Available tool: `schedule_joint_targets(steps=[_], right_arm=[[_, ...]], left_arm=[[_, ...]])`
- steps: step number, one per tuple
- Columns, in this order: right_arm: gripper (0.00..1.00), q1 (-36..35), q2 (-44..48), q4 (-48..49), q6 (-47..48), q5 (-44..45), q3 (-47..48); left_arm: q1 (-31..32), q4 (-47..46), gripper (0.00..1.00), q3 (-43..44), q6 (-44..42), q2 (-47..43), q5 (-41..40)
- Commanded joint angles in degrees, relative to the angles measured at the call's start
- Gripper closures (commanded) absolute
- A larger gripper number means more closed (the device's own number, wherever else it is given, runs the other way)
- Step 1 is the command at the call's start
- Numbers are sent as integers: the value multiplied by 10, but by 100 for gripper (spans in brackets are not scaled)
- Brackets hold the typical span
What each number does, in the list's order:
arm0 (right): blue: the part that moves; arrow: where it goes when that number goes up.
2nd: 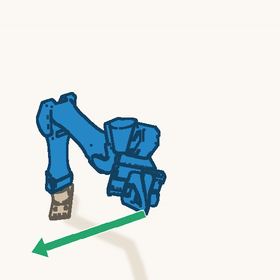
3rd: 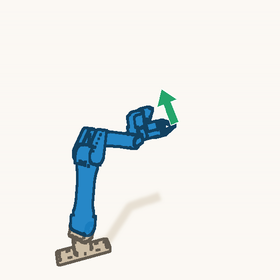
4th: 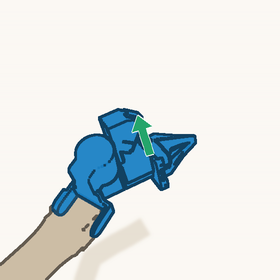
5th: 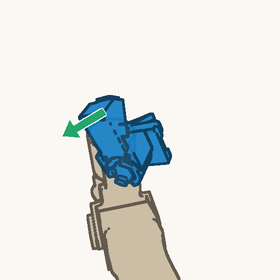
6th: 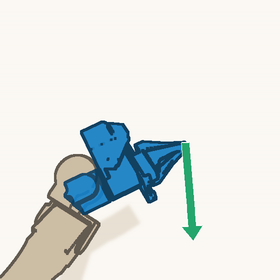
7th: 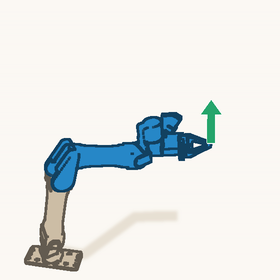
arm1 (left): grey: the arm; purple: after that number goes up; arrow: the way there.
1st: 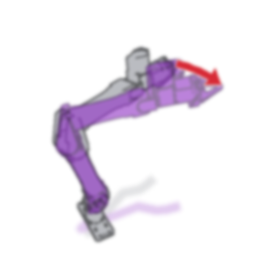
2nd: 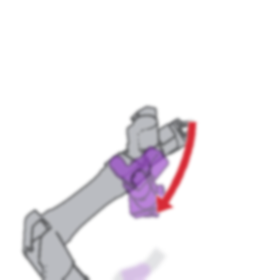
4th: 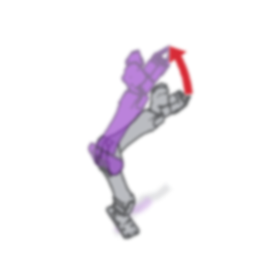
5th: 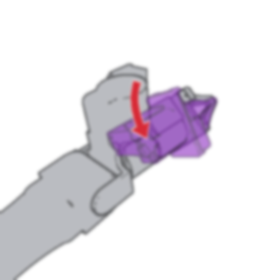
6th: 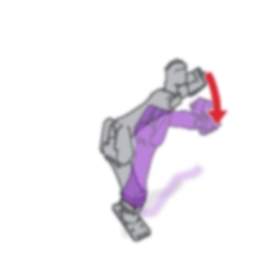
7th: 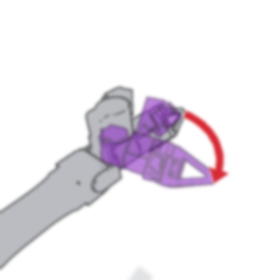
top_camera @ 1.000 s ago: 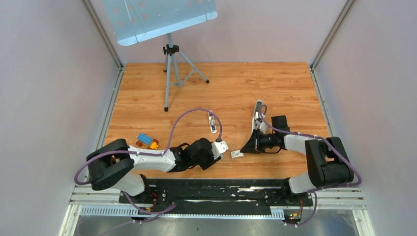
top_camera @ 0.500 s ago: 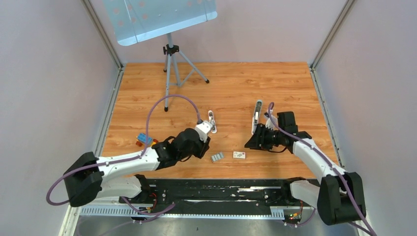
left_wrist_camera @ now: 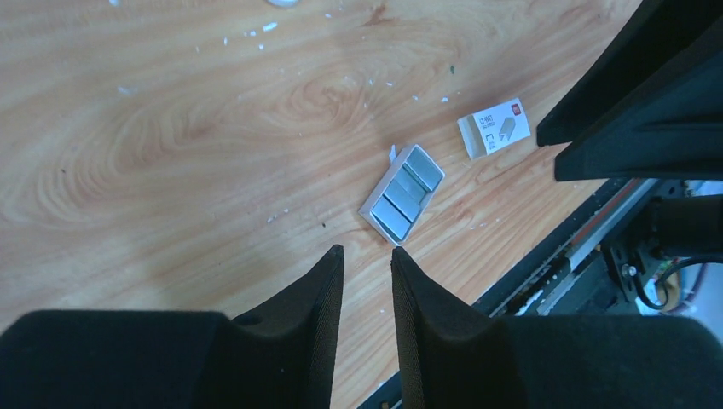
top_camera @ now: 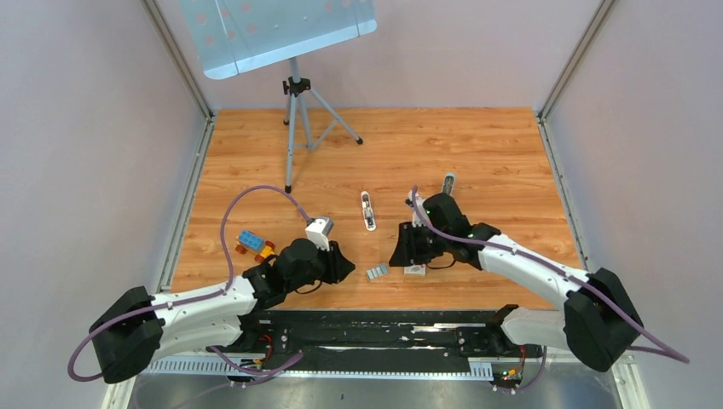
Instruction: Load the staples into the stapler
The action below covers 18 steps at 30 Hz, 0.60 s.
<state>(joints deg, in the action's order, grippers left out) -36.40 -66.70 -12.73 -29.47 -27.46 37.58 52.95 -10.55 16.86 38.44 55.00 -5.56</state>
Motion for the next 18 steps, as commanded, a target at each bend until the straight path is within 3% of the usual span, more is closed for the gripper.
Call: schedule_joint_targets(steps=[1,10,18], right_arm=[[60,-58,-46,53,-22,68,24],[63,-122,-144,96,-25,90,50],[66,-134,-183,101,-19,109,57]], left_arm=[[-4,-102,70,-30,73,4,15],[-4,-179,74,-43,110,88,17],[-4,-242,78,-43,127,165,43]])
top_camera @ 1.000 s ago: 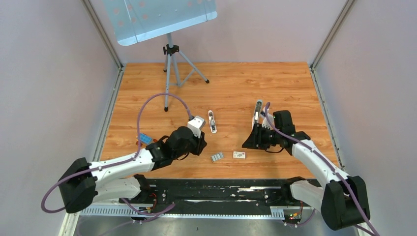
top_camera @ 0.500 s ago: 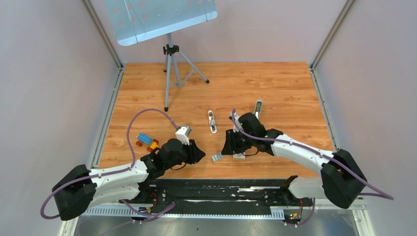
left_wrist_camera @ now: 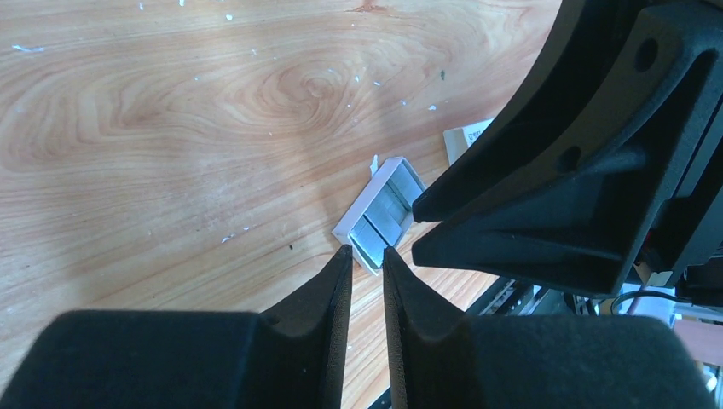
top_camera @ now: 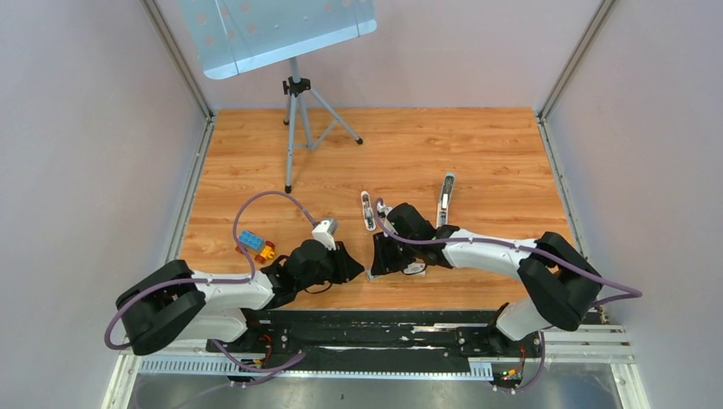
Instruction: Load the staples into the stapler
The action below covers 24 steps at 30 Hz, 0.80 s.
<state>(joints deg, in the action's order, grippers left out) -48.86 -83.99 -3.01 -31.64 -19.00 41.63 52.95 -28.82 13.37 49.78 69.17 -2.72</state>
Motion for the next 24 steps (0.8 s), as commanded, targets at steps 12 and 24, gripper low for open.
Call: schedule_joint_targets(steps=[12,24], right_arm=[[67,-9,-38,-7,17,37,32],[69,-11,-55,-3,19,33,23]], left_arm=[[-4,-77,81,-1,21,76,24],[-4,-119,80,3,25,114,29]])
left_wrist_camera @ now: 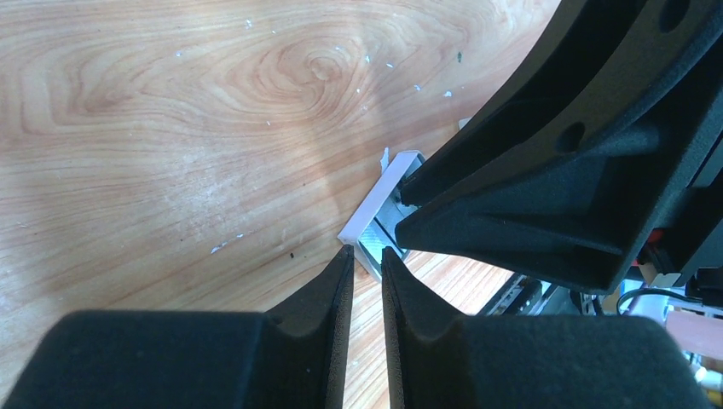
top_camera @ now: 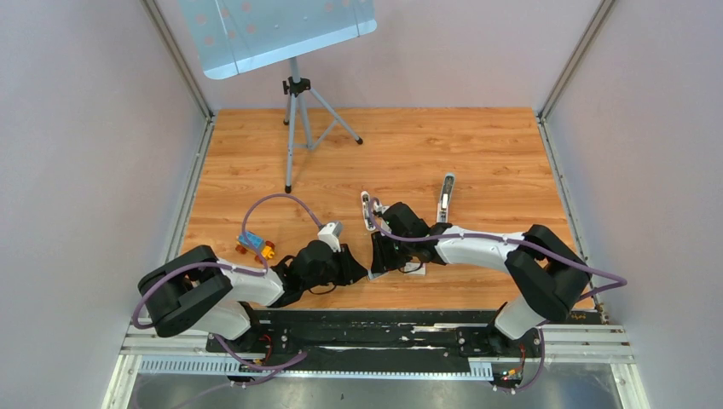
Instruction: Load the staples into the stapler
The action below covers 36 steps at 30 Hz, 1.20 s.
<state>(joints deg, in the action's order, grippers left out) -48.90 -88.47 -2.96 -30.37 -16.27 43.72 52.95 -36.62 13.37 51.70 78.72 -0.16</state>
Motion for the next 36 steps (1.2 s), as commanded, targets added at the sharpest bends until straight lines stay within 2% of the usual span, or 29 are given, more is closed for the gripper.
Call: schedule_joint_targets(steps=[1,8,19,31,36], right_arm=[[69,-10,-11,-3,6,5,3],[71,-14,-16,-1,9,6,-1],[72,-14,-9,2,8,-3,0],[73,-13,54,-15,7,2,6],[73,-13,71,-39,8,29,5]], left_arm=[[-4,-44,80,5,7,24,9],[-4,-75,81,6,9,56,23],[-4,-46,84,25,5,83,27],[-4,-15,84,38,1,90,23],[-4,-13,85,38,2,88,24]])
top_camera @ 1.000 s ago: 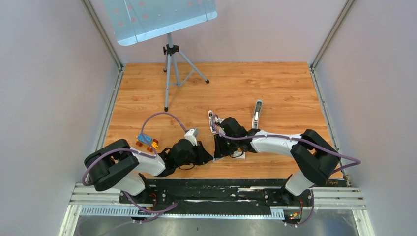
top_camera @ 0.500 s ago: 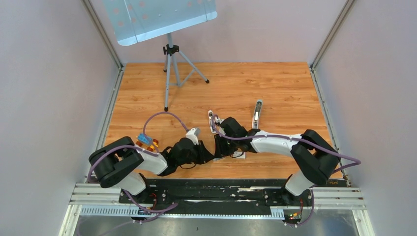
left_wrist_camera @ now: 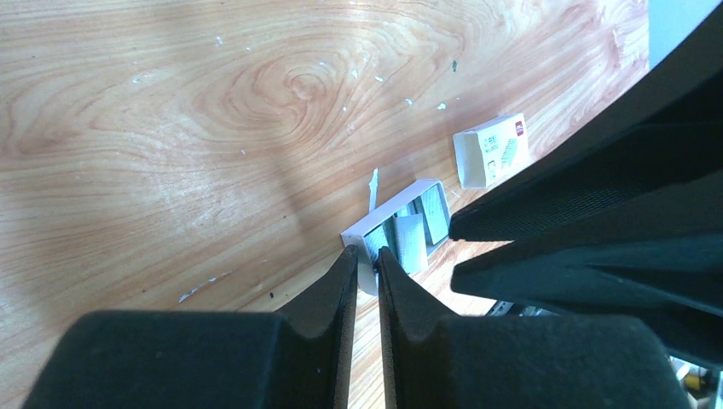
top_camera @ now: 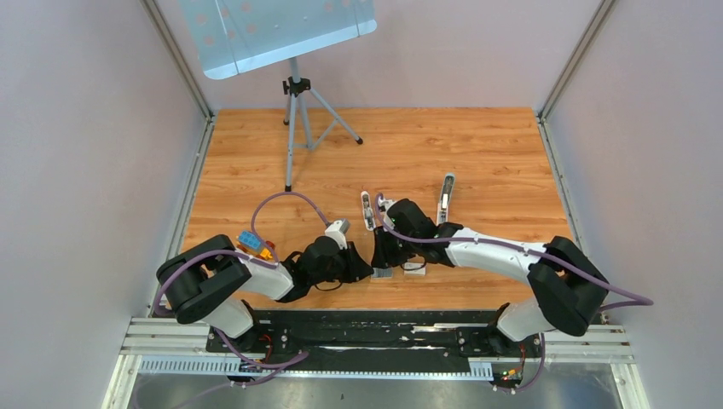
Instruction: Load the staples into the stapler
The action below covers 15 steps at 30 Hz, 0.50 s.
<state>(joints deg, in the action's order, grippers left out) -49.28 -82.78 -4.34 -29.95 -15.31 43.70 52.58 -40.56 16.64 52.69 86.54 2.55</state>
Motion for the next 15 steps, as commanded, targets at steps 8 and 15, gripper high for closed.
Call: schedule_joint_targets(steps=[8,15], right_arm=[[73,-16,-7,-83,-20,66,17],[73,-31,-28,-110,-52,87,38]], left_arm=[[0,37,85,5,-8,-4,-4],[0,39,85,4,-9,-4,-7]])
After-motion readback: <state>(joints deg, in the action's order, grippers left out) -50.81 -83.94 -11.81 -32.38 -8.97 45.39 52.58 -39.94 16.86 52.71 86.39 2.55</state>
